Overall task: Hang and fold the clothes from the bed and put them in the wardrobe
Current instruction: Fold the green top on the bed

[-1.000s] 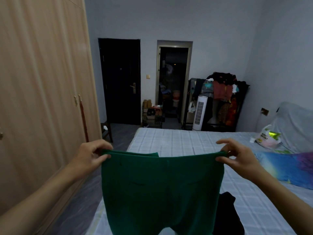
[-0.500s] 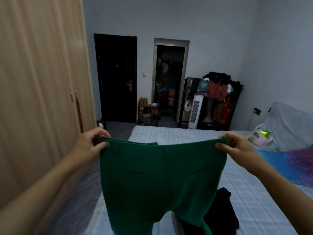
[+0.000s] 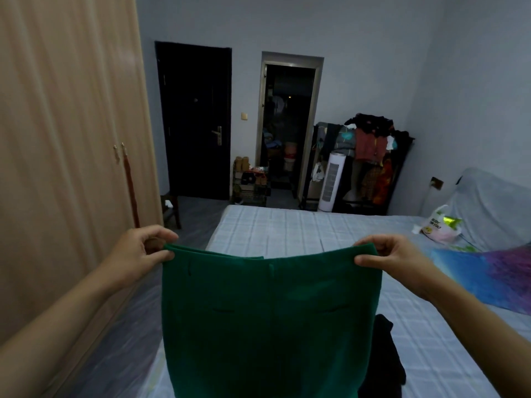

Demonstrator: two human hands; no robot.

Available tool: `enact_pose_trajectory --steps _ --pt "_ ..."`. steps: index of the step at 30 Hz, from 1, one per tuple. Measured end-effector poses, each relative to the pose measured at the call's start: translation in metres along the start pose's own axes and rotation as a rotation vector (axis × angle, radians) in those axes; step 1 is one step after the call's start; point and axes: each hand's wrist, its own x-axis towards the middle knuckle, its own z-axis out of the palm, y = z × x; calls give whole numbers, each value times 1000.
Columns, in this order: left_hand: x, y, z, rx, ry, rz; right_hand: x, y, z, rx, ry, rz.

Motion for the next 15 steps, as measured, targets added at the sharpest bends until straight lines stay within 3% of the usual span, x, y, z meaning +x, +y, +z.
enact_pose_trajectory --steps 4,8,11,15 --pt "9 -12 5 43 -9 -86 26 20 -9 -8 -164 23" --pt "26 -19 7 -11 -118 -170 55 45 -22 42 -216 34" --pt "54 -23 20 -69 -149 -290 94 66 -18 42 -113 102" --pt "108 -11 64 -190 50 -568 173 83 17 -15 232 248"
